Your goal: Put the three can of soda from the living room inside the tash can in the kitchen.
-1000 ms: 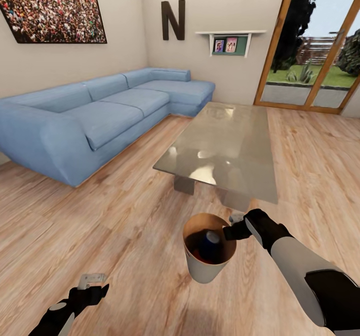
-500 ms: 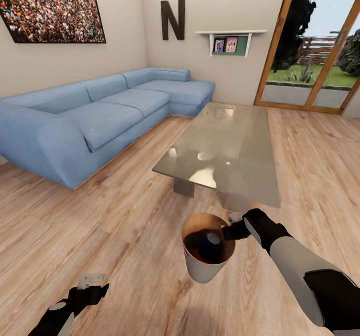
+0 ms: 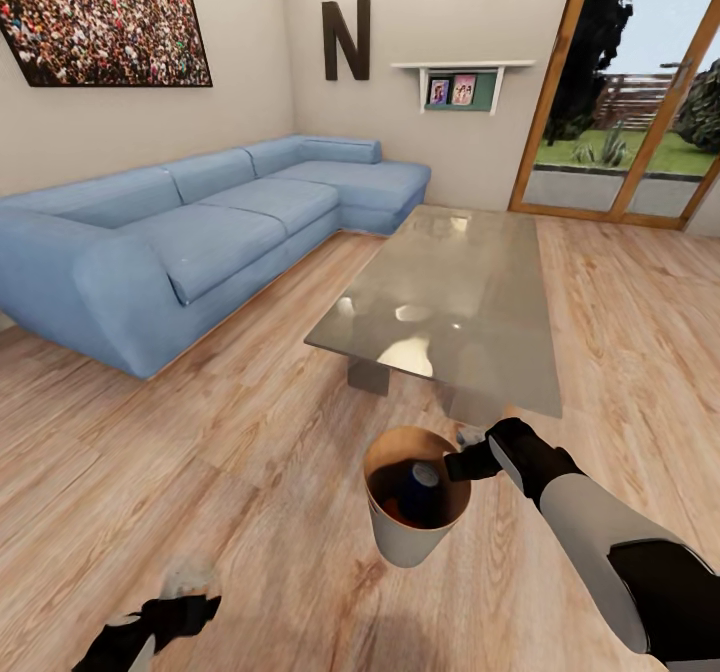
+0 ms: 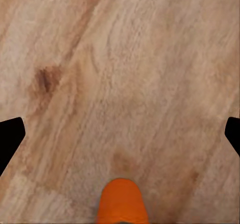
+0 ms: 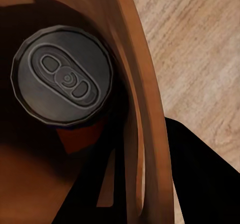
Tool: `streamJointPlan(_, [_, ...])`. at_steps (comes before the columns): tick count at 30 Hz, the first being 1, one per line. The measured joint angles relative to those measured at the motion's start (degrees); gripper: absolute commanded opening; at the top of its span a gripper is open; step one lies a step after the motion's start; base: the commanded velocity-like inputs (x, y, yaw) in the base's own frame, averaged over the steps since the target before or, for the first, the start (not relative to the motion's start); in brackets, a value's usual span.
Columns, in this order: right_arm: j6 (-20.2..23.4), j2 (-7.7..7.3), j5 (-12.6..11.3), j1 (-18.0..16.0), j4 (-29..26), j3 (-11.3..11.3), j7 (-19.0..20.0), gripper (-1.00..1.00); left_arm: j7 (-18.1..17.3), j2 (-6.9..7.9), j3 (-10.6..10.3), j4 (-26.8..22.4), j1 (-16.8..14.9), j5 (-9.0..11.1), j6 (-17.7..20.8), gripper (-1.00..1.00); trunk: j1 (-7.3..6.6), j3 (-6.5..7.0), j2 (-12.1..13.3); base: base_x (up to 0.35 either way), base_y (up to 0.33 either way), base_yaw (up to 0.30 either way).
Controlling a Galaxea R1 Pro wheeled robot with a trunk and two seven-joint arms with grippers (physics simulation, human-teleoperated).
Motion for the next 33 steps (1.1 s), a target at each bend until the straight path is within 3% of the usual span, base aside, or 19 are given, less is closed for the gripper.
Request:
streamJointPlan(3, [0.0, 0.00, 0.0, 0.0, 0.0, 0.0, 0.0, -1.00, -0.1, -0.06, 0.0, 5.6, 0.0, 0.1, -0.4, 1.00, 0.00, 0.00, 0.0, 0.000, 0.000, 0.000])
streamJointPlan(7, [0.1, 0.00, 0.0, 0.0, 0.0, 0.0, 0.0, -1.00, 0.0, -0.08, 0.0, 8.0, 0.0, 0.1, -0.6, 1.00, 0.00, 0.00, 0.0, 0.000, 0.000, 0.000])
streamJointPlan(15, [0.1, 0.06, 0.0, 0.0, 0.0, 0.1, 0.0, -1.00, -0.3, -0.12, 0.0, 9.0, 0.0, 0.2, -1.9, 1.00, 0.00, 0.00, 0.0, 0.000, 0.000, 0.000])
streamJointPlan(22, [0.0, 0.07, 0.0, 0.0, 0.0, 0.1, 0.0, -1.00, -0.3, -1.02, -1.0, 9.1, 0.1, 0.1, -2.3, 1.00, 0.00, 0.00, 0.0, 0.000, 0.000, 0.000])
streamJointPlan(33, [0.1, 0.48, -0.2, 0.0, 0.0, 0.0, 0.0, -1.00, -0.3, -1.12, -2.1, 9.1, 0.0, 0.0, -2.2, 1.00, 2.41, -1.97, -4.4, 0.000, 0.000, 0.000])
